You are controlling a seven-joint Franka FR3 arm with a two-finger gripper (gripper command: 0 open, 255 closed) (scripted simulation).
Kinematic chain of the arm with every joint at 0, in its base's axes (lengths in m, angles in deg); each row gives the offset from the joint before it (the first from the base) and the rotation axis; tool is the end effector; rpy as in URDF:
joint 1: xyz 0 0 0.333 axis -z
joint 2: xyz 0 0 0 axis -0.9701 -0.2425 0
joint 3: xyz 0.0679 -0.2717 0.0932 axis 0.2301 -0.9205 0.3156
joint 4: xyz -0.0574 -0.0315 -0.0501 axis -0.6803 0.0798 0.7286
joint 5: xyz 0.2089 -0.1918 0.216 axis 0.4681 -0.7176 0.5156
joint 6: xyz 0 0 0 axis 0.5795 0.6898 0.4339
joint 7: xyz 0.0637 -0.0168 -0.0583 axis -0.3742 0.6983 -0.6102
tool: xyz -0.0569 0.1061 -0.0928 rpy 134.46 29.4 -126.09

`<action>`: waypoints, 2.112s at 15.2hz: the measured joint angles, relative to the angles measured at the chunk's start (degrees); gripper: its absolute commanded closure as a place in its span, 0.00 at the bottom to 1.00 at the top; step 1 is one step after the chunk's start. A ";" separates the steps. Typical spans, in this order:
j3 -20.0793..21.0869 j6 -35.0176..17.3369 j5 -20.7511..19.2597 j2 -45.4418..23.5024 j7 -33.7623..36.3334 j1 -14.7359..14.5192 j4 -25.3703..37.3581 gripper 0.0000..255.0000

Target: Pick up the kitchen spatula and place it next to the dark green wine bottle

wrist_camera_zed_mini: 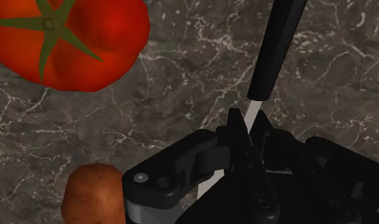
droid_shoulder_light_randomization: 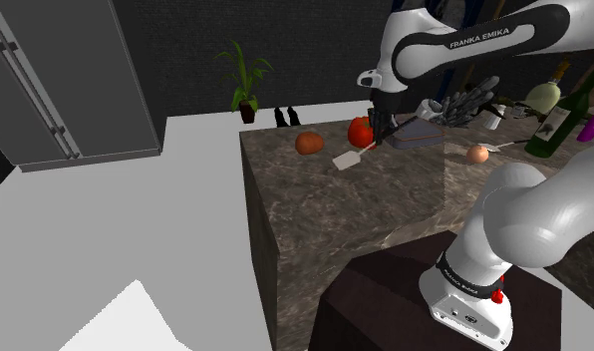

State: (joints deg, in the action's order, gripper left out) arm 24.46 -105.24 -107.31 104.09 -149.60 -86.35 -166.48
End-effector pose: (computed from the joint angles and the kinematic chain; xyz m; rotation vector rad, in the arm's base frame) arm 0.3401 -0.1214 0.3965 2.6796 1.5710 -0.0880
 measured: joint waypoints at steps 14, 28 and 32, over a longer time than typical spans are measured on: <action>2.40 11.26 1.75 2.02 -0.86 -0.50 9.25 1.00; 4.15 21.71 3.34 1.21 -2.00 -1.20 20.51 1.00; 4.47 24.47 3.75 0.45 -2.40 -1.42 24.03 1.00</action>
State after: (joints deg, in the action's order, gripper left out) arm 28.94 -80.76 -103.56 104.54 -152.00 -87.77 -142.45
